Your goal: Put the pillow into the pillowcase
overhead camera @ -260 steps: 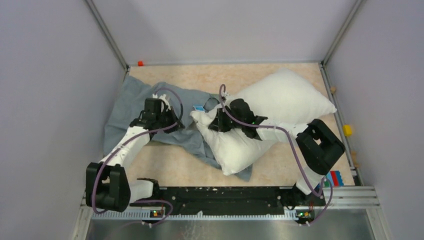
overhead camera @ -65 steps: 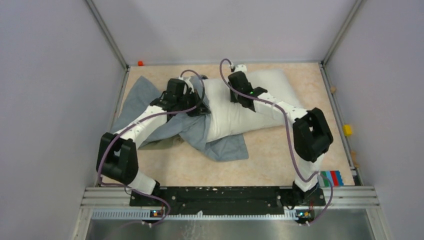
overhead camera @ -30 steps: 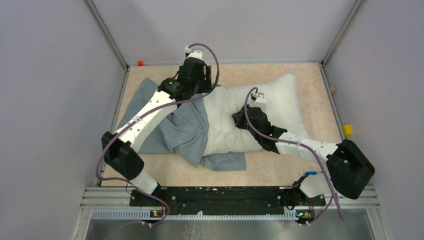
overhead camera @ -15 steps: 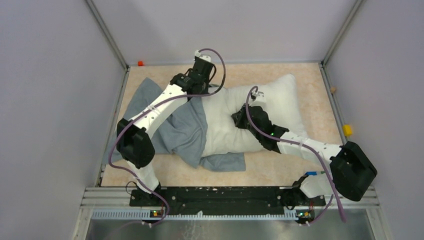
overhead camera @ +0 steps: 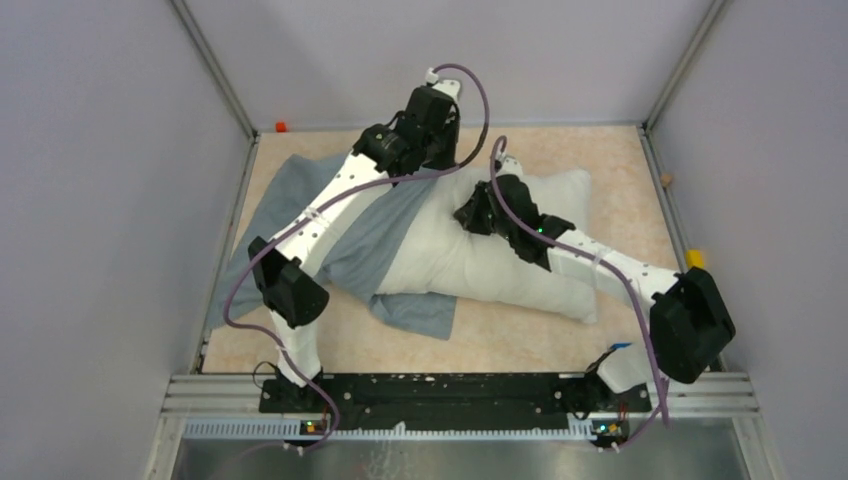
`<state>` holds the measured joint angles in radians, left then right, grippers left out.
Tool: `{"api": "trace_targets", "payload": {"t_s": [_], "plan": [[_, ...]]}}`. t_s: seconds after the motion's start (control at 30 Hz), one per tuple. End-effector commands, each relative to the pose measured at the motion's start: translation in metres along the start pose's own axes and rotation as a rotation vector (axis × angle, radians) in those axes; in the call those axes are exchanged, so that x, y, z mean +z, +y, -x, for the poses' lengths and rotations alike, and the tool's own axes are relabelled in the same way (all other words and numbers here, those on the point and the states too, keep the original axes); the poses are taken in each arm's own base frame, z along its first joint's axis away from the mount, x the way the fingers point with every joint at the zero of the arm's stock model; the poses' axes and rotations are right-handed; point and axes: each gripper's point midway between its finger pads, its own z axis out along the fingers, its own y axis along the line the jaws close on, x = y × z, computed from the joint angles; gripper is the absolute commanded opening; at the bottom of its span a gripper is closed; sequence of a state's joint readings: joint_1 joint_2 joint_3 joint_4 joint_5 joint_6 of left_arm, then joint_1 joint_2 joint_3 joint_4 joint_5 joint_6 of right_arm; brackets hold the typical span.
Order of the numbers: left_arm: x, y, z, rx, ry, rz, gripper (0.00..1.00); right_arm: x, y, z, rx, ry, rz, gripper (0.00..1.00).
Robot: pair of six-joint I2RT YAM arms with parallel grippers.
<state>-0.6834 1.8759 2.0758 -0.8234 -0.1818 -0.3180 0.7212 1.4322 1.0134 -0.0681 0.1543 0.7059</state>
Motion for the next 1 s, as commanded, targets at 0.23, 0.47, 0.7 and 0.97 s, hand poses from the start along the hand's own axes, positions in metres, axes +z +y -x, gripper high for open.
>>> {"api": "trace_targets", "payload": {"t_s": [0.23, 0.47, 0.7, 0.97], "plan": [[0.027, -0.037, -0.006, -0.110, -0.003, -0.207, 0.26, 0.060, -0.033, 0.051, 0.247, -0.023, 0.081, 0.00], [-0.040, 0.029, -0.016, -0.101, -0.129, 0.001, 0.61, 0.059, -0.030, 0.051, 0.058, 0.011, 0.105, 0.24], [-0.098, 0.099, -0.092, -0.212, -0.107, 0.166, 0.81, 0.023, 0.005, 0.076, -0.257, -0.043, 0.119, 0.85], [-0.094, 0.122, -0.189, -0.413, -0.010, 0.154, 0.90, 0.025, 0.041, 0.030, -0.733, 0.007, 0.125, 0.97]]}}
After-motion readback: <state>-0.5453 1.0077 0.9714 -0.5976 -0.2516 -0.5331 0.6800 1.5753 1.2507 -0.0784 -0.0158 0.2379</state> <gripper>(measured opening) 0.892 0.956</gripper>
